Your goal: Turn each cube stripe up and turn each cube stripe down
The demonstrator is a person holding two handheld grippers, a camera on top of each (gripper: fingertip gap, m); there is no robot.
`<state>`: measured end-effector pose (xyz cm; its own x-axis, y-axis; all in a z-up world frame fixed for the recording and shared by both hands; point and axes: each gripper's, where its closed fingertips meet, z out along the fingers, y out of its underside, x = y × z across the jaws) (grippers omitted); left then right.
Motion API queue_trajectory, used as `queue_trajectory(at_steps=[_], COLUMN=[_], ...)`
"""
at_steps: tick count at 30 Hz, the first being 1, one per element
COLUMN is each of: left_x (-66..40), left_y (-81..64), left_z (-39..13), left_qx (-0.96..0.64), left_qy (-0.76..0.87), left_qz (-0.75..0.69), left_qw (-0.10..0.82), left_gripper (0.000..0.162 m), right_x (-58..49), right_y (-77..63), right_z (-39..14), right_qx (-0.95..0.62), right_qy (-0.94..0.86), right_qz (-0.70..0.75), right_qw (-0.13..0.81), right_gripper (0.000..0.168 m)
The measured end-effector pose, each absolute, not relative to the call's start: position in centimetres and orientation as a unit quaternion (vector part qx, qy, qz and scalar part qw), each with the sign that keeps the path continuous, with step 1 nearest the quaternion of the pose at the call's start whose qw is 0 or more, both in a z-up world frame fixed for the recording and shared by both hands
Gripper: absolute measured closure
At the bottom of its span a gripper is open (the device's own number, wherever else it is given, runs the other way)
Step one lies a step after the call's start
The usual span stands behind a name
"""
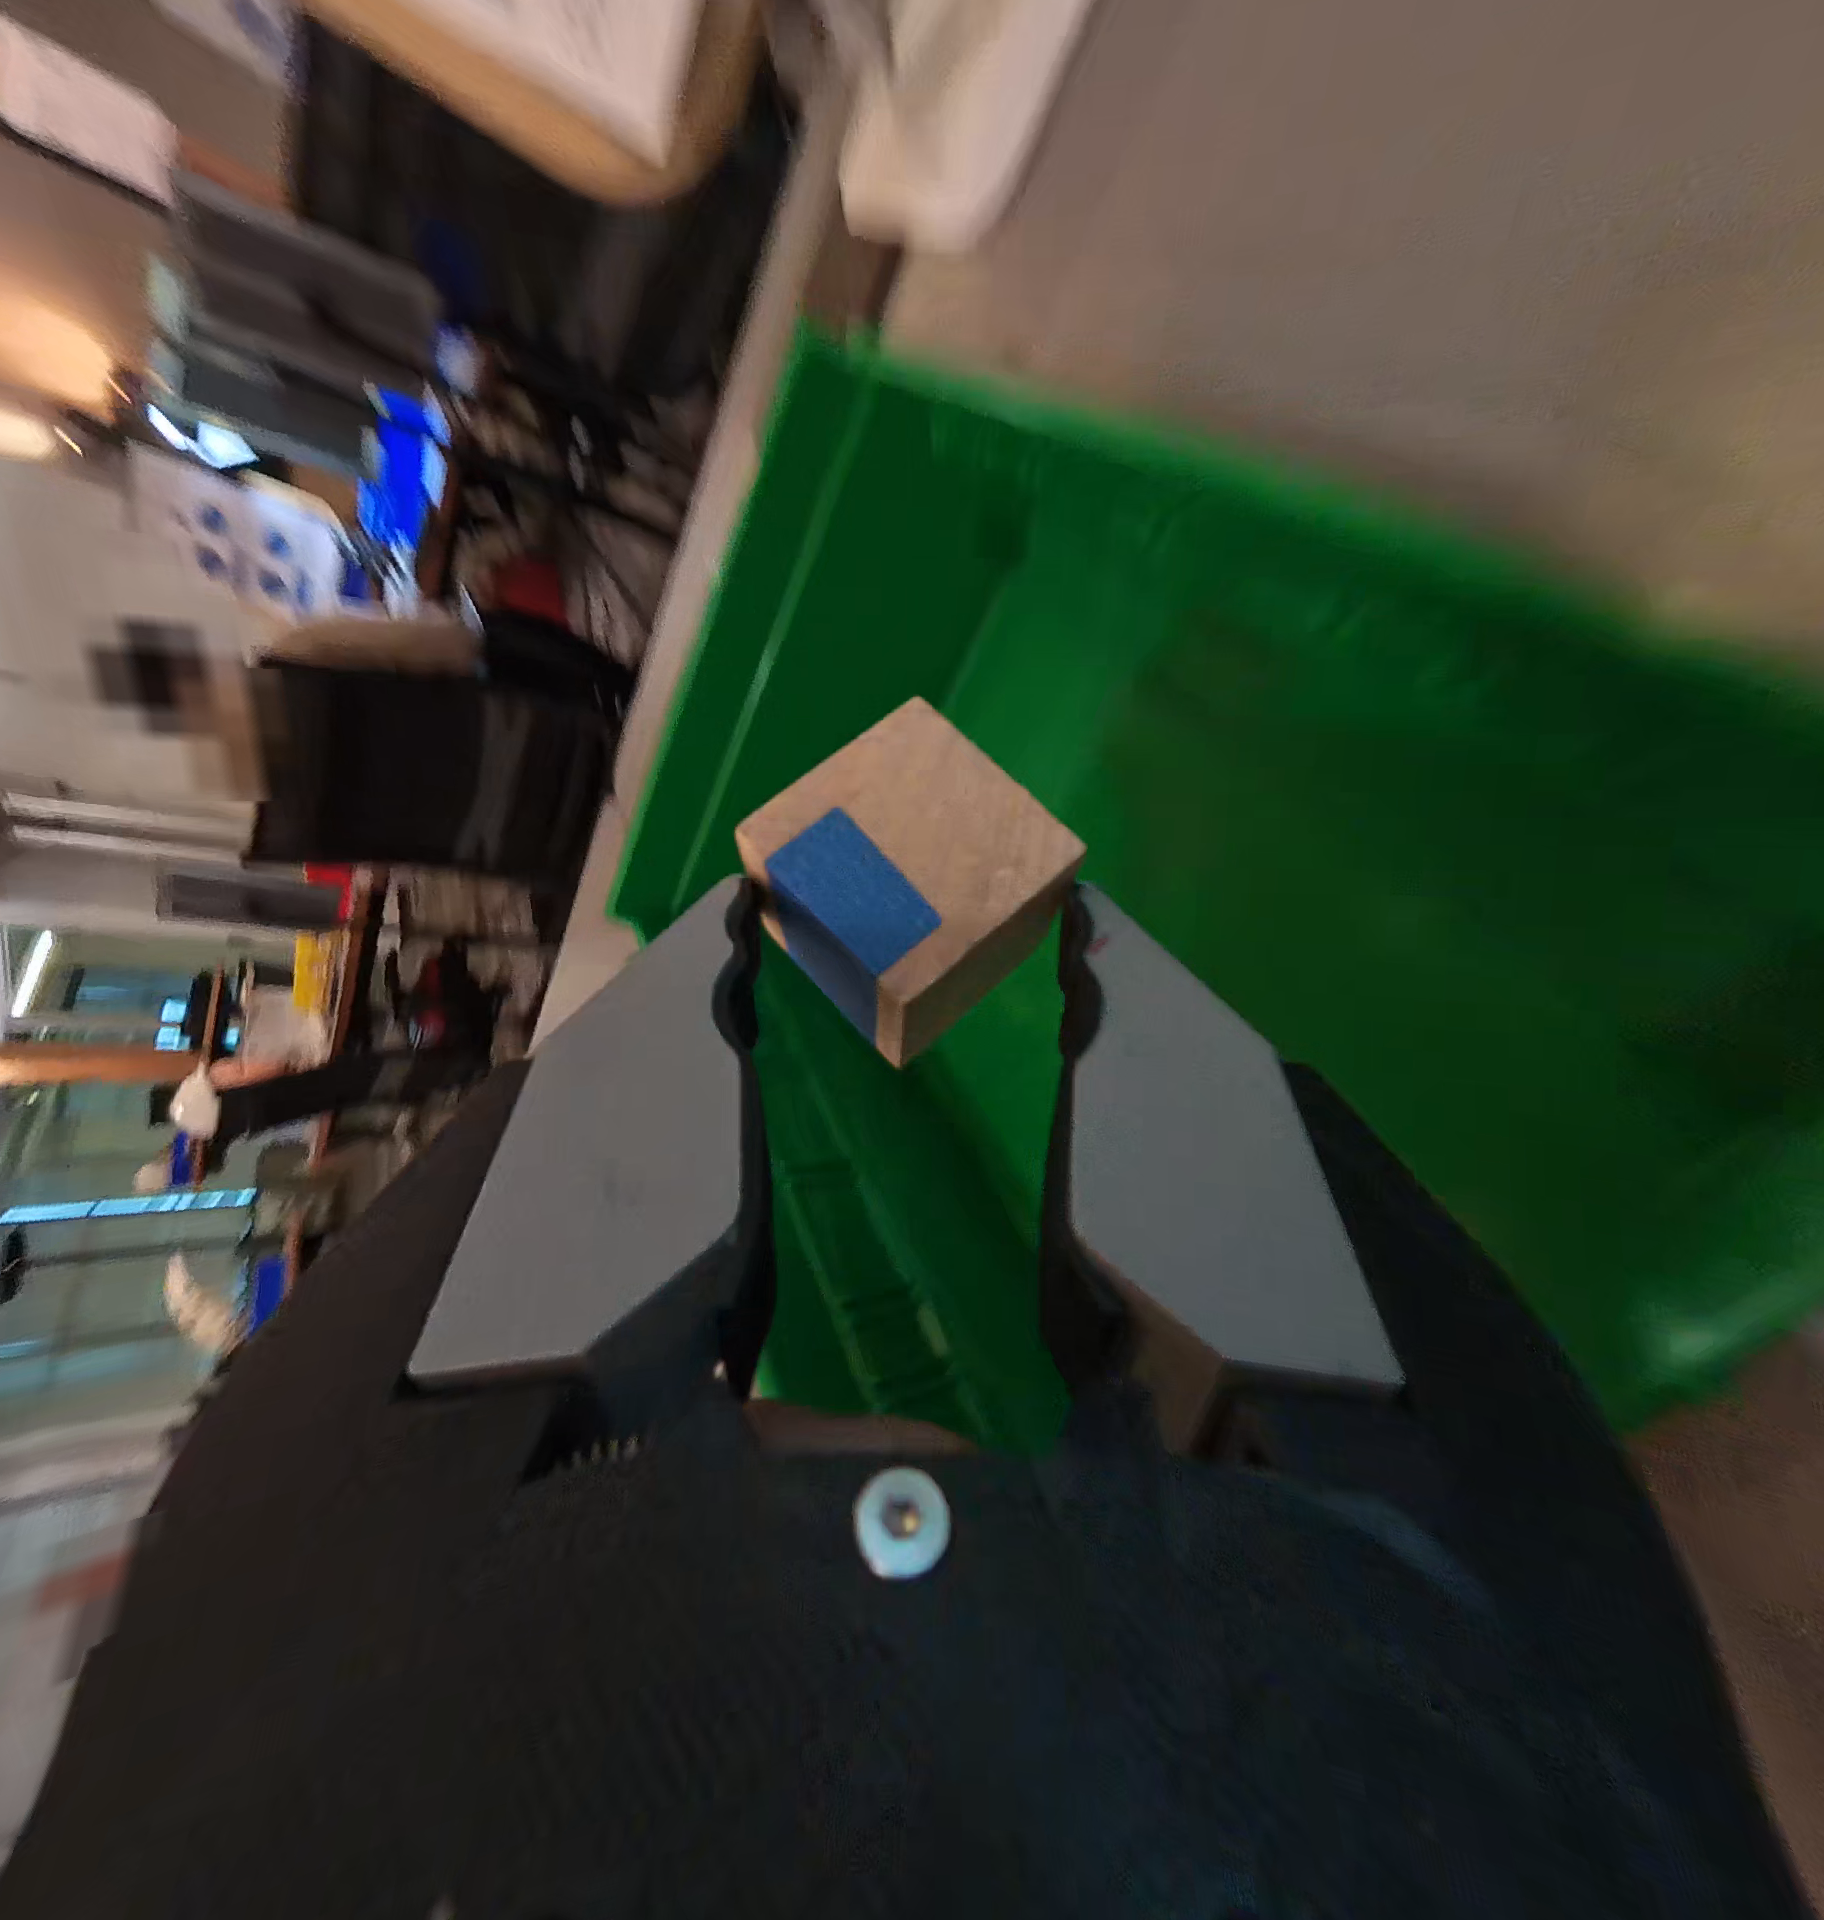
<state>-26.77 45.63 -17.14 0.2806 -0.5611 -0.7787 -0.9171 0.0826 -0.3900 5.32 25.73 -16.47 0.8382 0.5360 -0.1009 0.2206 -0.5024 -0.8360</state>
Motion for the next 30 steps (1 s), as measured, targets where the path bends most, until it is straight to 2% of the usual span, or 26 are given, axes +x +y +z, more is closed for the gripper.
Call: queue_trajectory(at_steps=[4, 8, 11, 18, 20, 21, 30], left_x=[-20.3, -14.0, -11.3, -9.2, -8.9, -9.0, -9.2], left_y=[36.8, 27.8, 24.1, 21.6, 21.3, 21.4, 21.5], left_z=[-13.3, -12.0, -12.3, -12.6, -12.6, -12.6, -13.9], left_qx=[-0.589, -0.529, -0.499, -0.478, -0.481, -0.481, -0.512], left_qy=[0.528, 0.512, 0.513, 0.499, 0.489, 0.484, 0.452], left_qz=[0.044, -0.092, -0.119, -0.123, -0.143, -0.142, -0.146], left_qw=[0.61, 0.671, 0.689, 0.713, 0.714, 0.717, 0.716], left_gripper=[0.106, 0.106, 0.106, 0.105, 0.105, 0.105, 0.105], right_x=[-2.3, -9.1, -11.1, -11.0, -11.3, -11.4, -11.2], right_y=[24.5, 21.9, 20.8, 21.3, 21.0, 21.0, 21.2], right_z=[-14.3, -12.2, -11.7, -12.6, -12.4, -12.4, -13.3], right_qx=[-0.786, -0.715, -0.695, -0.707, -0.694, -0.69, -0.694], right_qy=[-0.255, -0.282, -0.279, -0.255, -0.255, -0.249, -0.233], right_qz=[0.326, 0.456, 0.501, 0.496, 0.52, 0.53, 0.557], right_qw=[0.459, 0.449, 0.434, 0.435, 0.428, 0.426, 0.392], right_gripper=[0.112, 0.104, 0.102, 0.104, 0.122, 0.124, 0.126])
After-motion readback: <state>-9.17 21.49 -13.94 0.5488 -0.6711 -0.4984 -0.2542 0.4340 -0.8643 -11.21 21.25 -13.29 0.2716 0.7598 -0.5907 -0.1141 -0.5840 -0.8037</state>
